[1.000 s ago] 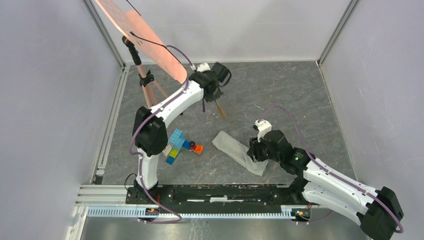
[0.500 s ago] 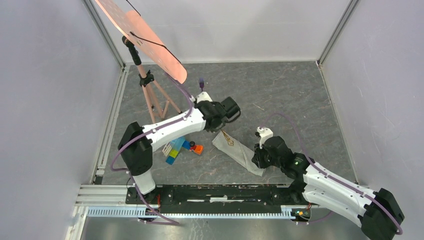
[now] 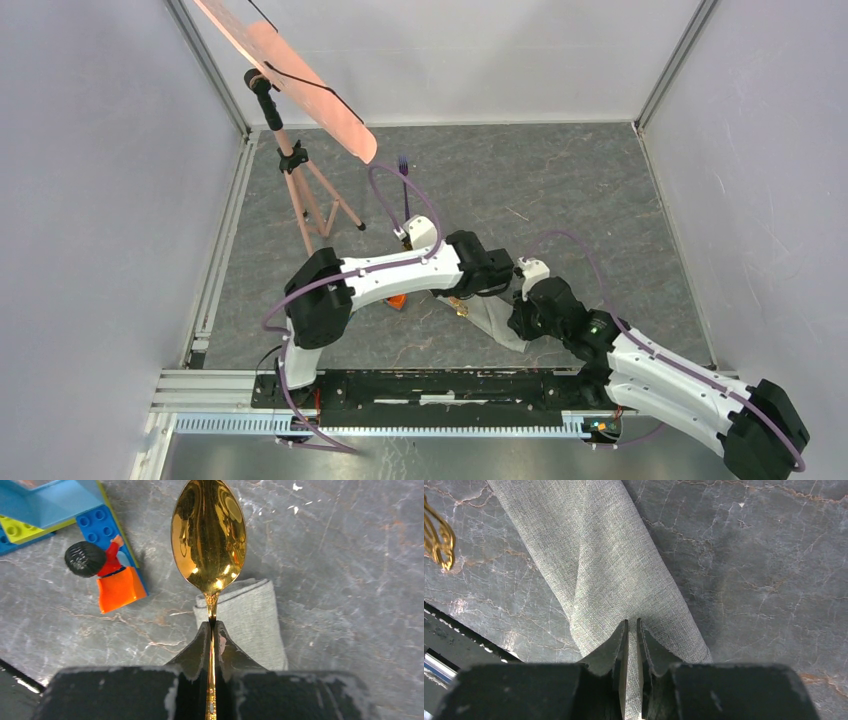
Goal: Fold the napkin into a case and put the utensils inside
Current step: Pass from the left arm to the right
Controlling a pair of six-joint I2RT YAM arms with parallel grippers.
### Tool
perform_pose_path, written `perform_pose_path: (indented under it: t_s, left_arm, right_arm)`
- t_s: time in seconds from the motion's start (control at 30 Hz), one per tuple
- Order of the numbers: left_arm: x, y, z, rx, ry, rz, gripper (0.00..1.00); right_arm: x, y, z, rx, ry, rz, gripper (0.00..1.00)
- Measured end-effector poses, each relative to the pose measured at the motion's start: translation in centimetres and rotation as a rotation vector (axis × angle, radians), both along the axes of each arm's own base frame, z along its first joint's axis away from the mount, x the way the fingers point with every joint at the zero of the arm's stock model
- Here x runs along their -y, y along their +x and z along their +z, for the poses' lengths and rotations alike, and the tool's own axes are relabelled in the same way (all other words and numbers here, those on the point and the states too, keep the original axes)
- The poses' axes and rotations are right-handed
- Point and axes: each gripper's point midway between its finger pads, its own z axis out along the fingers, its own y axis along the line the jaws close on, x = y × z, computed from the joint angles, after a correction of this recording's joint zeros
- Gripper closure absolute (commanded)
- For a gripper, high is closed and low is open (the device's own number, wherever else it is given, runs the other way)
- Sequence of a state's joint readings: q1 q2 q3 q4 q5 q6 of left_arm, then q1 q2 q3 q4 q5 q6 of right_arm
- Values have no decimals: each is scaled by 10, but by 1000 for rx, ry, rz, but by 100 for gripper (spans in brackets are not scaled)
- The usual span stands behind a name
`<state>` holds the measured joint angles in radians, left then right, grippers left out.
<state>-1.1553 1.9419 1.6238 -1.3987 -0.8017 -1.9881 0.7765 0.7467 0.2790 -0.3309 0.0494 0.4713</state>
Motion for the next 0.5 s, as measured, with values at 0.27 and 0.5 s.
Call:
perform_pose_path:
  t_s: [0.27, 0.5]
  left_arm:
    - [-5, -11, -10, -28, 81, 1, 98]
    - [-4, -9, -25, -10, 58, 5, 98]
  right_arm:
    - [2, -2, 1, 3, 10, -11, 84]
    - [3, -2, 4, 26, 18, 7, 64]
